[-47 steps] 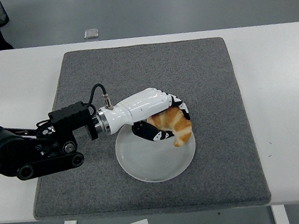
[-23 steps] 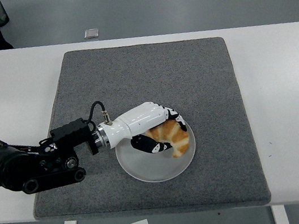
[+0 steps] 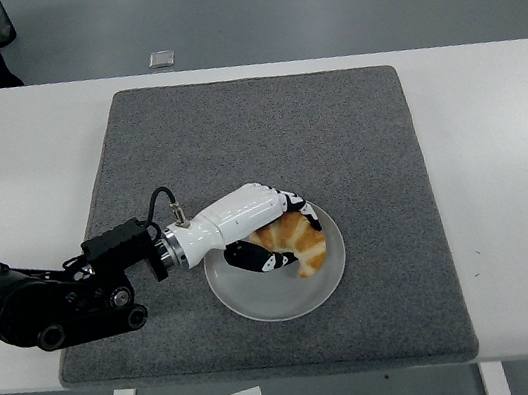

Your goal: Place the bread on the plate

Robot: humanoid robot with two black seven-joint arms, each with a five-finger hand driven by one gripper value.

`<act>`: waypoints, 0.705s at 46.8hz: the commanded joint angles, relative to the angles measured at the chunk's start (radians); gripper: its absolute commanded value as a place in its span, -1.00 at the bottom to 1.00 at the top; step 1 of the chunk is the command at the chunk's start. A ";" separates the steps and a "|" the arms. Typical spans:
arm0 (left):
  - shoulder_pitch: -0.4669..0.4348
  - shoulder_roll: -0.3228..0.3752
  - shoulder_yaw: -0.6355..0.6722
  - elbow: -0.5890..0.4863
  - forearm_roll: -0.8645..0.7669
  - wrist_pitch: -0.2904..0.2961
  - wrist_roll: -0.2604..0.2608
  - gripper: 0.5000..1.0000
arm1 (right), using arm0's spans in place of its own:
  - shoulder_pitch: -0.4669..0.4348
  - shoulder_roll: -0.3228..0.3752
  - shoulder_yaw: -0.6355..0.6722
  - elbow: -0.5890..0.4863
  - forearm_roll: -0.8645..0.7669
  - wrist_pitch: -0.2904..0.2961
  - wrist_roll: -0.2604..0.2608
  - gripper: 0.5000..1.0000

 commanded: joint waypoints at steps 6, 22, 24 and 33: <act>0.014 0.012 -0.001 0.000 -0.006 0.014 0.000 -0.21 | 0.000 0.000 0.000 0.000 0.000 0.000 0.000 0.81; 0.029 0.023 -0.002 0.000 -0.009 0.016 0.000 0.26 | 0.000 0.000 0.000 0.000 0.000 0.000 0.000 0.81; 0.029 0.025 -0.004 0.000 -0.009 0.016 0.000 0.31 | 0.000 0.000 0.000 0.000 0.000 0.000 -0.001 0.81; 0.029 0.032 -0.008 -0.005 -0.009 0.016 0.000 0.51 | 0.000 0.000 0.000 0.000 0.000 0.000 -0.001 0.81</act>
